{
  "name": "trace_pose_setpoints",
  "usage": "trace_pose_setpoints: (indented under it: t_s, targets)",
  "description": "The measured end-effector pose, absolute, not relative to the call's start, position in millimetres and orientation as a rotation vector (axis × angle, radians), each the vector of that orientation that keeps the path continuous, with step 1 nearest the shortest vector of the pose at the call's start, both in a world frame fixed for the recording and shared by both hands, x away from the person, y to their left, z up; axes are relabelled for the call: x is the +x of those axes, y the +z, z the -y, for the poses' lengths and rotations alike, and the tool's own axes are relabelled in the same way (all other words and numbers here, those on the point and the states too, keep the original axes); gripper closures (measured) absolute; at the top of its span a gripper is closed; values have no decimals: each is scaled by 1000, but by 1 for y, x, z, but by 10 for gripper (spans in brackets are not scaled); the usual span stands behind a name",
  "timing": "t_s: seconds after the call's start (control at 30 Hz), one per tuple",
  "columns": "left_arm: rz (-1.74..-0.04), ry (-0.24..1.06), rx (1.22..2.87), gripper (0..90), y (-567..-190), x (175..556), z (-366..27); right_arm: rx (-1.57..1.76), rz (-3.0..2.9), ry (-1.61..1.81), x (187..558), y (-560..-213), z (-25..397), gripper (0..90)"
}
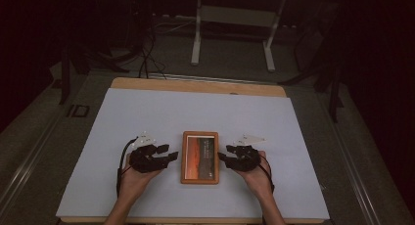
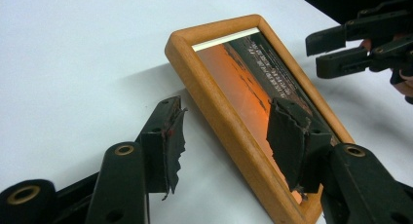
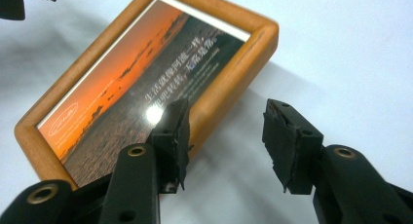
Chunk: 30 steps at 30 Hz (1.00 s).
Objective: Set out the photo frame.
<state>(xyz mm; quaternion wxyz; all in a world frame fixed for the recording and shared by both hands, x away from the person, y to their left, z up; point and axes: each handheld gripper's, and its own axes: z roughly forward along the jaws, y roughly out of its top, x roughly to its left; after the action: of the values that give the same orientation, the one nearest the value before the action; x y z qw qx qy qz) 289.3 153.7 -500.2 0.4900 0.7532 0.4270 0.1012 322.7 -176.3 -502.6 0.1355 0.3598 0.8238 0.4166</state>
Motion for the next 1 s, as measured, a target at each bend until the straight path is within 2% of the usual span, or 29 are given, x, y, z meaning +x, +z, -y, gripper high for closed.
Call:
trace_pose_setpoints:
  t_s: [0.33,0.6,0.63,0.7,0.73,0.77,0.8,0.83,1.0]
  targets:
    - [-1049,254,1819,475,-503,279,-160,1000,-2349,1212,324,-491,169,546]
    - [-1048,247,1832,475,-506,275,-158,1020,-2330,1233,335,-489,158,625]
    - [-1047,243,1833,475,-507,275,-158,1011,-2333,1242,338,-487,155,680]
    - [-1049,238,1834,475,-508,276,-157,1007,-2334,1246,339,-486,153,710]
    - [-1047,237,1840,474,-508,276,-157,972,-2335,1241,342,-484,148,816]
    - [-1046,235,1841,475,-509,276,-156,964,-2335,1230,342,-484,146,853]
    - [-1046,235,1841,474,-509,276,-156,964,-2335,1230,342,-484,146,853]
    - [-1045,234,1841,474,-509,276,-156,937,-2332,1207,344,-483,140,898]
    - [-1038,235,1846,474,-509,275,-154,905,-2338,1180,349,-482,132,899]
